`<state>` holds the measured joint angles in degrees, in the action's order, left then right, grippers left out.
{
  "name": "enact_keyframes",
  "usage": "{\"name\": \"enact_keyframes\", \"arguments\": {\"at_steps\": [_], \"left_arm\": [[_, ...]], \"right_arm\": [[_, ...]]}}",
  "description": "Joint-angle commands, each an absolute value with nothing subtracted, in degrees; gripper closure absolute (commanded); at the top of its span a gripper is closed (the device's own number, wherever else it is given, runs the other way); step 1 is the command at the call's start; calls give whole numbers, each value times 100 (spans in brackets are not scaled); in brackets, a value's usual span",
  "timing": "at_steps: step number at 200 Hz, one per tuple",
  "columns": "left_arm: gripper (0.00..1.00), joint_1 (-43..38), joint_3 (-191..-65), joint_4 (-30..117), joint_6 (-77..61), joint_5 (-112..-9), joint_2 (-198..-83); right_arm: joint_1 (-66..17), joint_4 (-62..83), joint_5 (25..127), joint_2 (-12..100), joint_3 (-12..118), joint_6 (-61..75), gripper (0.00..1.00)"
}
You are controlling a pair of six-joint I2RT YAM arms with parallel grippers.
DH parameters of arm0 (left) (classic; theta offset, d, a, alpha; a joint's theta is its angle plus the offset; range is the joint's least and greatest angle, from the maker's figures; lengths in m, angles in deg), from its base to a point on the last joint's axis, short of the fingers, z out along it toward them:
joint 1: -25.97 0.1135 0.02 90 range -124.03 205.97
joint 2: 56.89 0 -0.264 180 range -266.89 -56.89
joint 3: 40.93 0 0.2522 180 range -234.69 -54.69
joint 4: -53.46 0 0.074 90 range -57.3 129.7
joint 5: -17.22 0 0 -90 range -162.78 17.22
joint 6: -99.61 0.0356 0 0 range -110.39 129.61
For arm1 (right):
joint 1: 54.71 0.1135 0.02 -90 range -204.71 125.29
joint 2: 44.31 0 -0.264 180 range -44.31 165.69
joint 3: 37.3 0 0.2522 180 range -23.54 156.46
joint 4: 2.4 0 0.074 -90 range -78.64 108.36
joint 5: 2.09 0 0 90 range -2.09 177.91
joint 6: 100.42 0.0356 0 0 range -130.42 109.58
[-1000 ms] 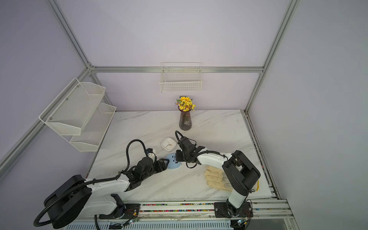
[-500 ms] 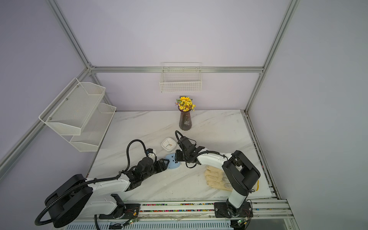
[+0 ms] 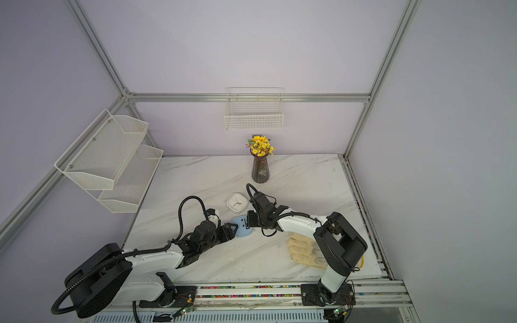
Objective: Insert the battery into the alarm
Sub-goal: Install the cover on the alarm.
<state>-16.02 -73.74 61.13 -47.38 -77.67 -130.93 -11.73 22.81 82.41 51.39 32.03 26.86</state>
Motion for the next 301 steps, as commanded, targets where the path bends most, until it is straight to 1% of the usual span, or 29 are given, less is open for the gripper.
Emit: {"name": "enact_keyframes", "arguments": {"at_steps": [1,63,91,142,222,294,301], "left_arm": [[30,-1567,-7464,6338,-4748,-7849,-13107],[30,-1560,-7609,6404,-4576,-7653,-13359],[31,-1560,-7702,6426,-4558,-7577,-13508],[33,-1507,-7715,6418,-4472,-7655,-13468],[42,-1386,-7835,6369,-4221,-7603,-13587],[44,-1314,-8005,6381,-4146,-7417,-13731],[44,-1314,-8018,6400,-4146,-7378,-13939]], "right_arm": [[-1130,2447,8336,4965,3107,2737,100],[-1132,2393,8140,4955,3119,2746,100],[-1130,2417,8123,5026,3140,2725,100],[-1132,2420,7962,5026,3179,2702,100],[-1130,2459,7850,5140,3236,2685,100],[-1134,2214,7600,4963,3034,2633,100],[-1130,2237,7595,4980,3042,2624,100]]}}
